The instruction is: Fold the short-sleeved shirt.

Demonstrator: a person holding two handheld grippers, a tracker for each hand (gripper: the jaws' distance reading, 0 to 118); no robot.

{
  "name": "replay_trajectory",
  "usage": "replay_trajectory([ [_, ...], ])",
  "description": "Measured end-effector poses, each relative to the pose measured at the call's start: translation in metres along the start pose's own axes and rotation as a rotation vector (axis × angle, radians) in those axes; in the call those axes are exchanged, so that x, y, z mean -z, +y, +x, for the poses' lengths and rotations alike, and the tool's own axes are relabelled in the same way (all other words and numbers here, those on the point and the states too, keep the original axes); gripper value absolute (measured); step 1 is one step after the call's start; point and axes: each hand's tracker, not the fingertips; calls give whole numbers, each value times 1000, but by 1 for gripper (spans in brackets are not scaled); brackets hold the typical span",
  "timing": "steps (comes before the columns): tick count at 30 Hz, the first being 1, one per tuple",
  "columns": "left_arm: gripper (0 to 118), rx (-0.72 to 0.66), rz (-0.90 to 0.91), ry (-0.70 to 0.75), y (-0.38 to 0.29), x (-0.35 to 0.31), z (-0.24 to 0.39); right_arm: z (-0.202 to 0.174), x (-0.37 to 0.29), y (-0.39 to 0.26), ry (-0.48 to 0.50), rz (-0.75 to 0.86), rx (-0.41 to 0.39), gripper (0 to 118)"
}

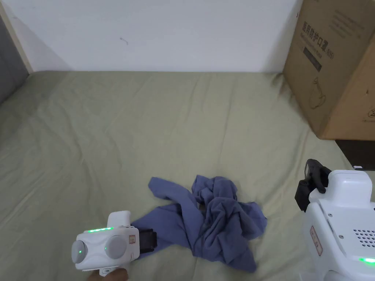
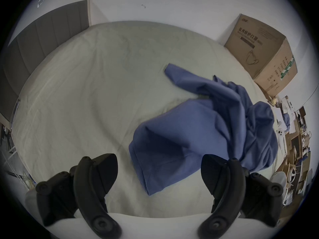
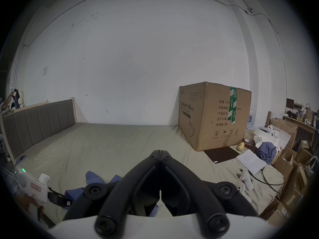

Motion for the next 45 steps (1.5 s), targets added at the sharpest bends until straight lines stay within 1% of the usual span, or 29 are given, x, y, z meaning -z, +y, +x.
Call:
replay_trajectory([
  [2, 99, -4, -21, 23, -1, 9, 3, 3, 2, -2, -4, -8, 0, 0],
  [3, 95, 2, -23, 44, -3, 13, 5, 4, 3, -3, -5, -13, 0, 0],
  [4, 83, 19, -28, 48, -6, 18, 6, 4, 4, -4, -7, -17, -2, 0],
  [5, 64, 70, -40, 93, -8, 21, 10, 5, 6, -5, -9, -20, -4, 0],
  [7, 59, 119, -10, 104, -10, 18, 16, 7, 9, -7, -10, -29, -8, 0],
  [8, 50, 119, -16, 94, -10, 15, 17, 8, 11, -8, -11, -34, -8, 0],
  [9, 37, 144, -6, 94, -9, 13, 19, 8, 14, -9, -11, -41, -8, 0],
  [10, 15, 165, 4, 89, -9, 12, 20, 9, 18, -10, -9, -51, -6, 0],
  [11, 2, 176, 26, 81, -8, 9, 20, 9, 23, -12, -8, -66, -1, 0],
  [13, 2, 163, 30, 34, -3, 3, 17, 11, 38, -18, 2, -117, 6, 0],
  [14, 2, 142, 51, -2, -1, -3, 16, 11, 48, -21, 8, -155, 4, 2],
  [16, 2, 126, 96, -38, 4, -20, 14, 10, 74, -32, 32, -249, -3, 26],
  [17, 2, 132, 117, -55, 6, -27, 13, 11, 88, -39, 54, -303, 11, 42],
  [19, 2, 144, 146, -76, 10, -40, 13, 10, 116, -56, 83, -411, 38, 66],
  [20, 2, 149, 160, -91, 13, -44, 13, 9, 128, -66, 80, -450, 43, 84],
  [22, 2, 145, 178, -109, 17, -49, 13, 8, 151, -86, 96, -541, 50, 104],
  [23, 2, 137, 178, -118, 18, -50, 12, 6, 159, -95, 108, -585, 38, 107],
  [24, 2, 134, 177, -125, 20, -49, 13, 4, 170, -106, 105, -619, 47, 107],
  [26, 2, 132, 179, -131, 20, -47, 12, 1, 182, -126, 108, -705, 21, 107],
  [27, 2, 128, 176, -133, 21, -45, 12, -1, 188, -134, 113, -731, 11, 104],
  [28, 2, 124, 171, -135, 22, -42, 12, -4, 192, -142, 132, -760, -6, 99],
  [29, 2, 120, 166, -140, 22, -41, 11, -6, 195, -148, 142, -773, -13, 88],
  [32, 2, 107, 156, -152, 21, -39, 9, -14, 203, -162, 176, -827, -40, 76],
  [34, 2, 97, 151, -161, 20, -38, 8, -25, 197, -164, 200, -850, -35, 54],
  [35, 2, 94, 148, -164, 19, -38, 7, -27, 194, -164, 200, -851, -36, 37],
  [36, 2, 90, 148, -165, 19, -37, 7, -28, 191, -161, 199, -844, -36, 24],
  [37, 2, 85, 150, -169, 18, -38, 6, -27, 191, -159, 198, -834, -34, 7],
  [40, 2, 49, 164, -211, 21, -46, 3, -20, 183, -135, 222, -784, -15, 6],
  [45, 2, -11, 223, -264, 46, -66, -4, 1, 165, -63, 219, -597, -3, 6],
])
